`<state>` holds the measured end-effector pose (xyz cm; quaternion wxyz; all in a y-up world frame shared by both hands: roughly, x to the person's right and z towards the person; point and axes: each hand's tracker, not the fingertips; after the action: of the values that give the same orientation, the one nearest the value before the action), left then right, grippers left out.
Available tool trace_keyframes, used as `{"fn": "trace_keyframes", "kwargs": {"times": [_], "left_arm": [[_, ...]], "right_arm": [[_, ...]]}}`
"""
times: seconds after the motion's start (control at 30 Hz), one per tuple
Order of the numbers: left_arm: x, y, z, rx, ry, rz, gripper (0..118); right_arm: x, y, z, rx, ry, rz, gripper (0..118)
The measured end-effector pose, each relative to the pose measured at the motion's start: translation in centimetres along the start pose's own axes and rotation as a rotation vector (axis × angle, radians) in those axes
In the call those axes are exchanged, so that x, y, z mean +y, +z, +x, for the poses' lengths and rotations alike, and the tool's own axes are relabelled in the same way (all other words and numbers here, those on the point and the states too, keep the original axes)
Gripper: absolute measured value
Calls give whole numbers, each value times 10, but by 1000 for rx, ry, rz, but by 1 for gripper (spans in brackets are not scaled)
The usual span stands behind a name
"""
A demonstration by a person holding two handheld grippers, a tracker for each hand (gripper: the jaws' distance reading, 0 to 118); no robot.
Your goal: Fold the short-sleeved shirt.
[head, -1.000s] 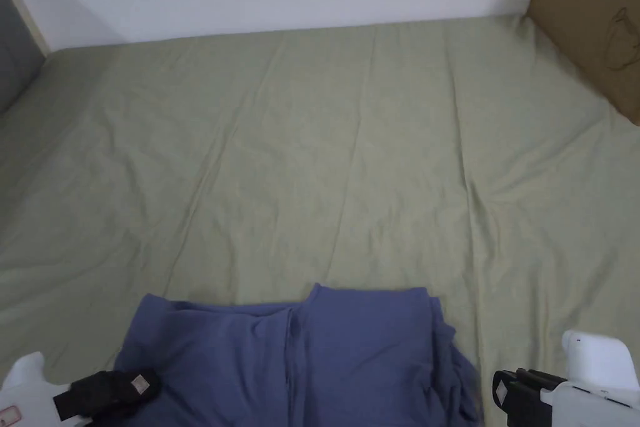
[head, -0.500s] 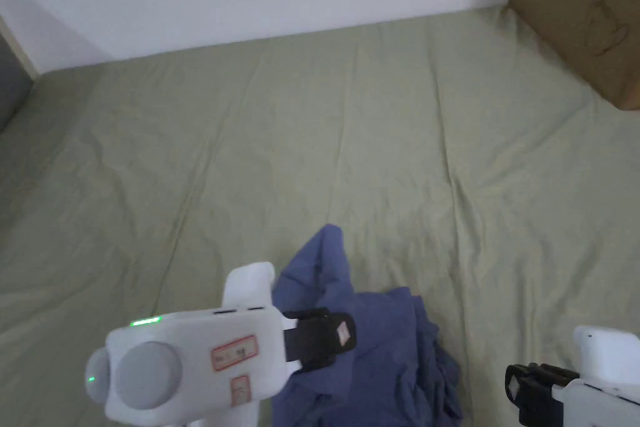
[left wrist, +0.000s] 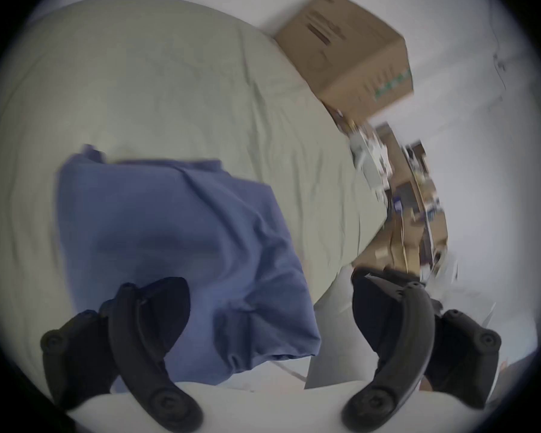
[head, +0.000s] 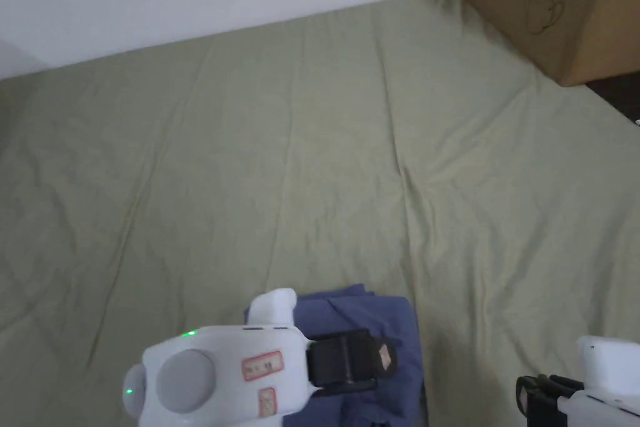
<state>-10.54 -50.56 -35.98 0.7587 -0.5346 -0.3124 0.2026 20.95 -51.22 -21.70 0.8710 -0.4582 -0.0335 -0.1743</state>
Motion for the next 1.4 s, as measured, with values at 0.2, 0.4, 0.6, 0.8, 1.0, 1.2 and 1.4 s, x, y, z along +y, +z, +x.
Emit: {"fn": "trace_keyframes", "kwargs": {"times": [0.2,0.4,0.6,0.8,1.0,1.2,1.4], "left_arm": [[-2,23,-15,91,-2,112,106],[-17,-31,-2,76,-89,-58,28],[-47,-92,22,88,-164,-192,5],[-49,-89,36,54,-196,-197,5],[-39,-24,5,-109,-35,-56,42],[-32,69,-63,-58,61,118,116],[-26,69,-128,-14,230,102,116]], "right_arm": [[-1,-5,-5,40,-30,-3,1],[-3,-7,-8,54,-14,-11,1],[-5,-4,4,35,-49,-17,1],[-6,-3,8,7,-52,-30,1],[11,-13,-25,66,55,-25,1],[28,-72,-81,135,213,-57,1],[31,-139,-100,67,231,-127,1]]}}
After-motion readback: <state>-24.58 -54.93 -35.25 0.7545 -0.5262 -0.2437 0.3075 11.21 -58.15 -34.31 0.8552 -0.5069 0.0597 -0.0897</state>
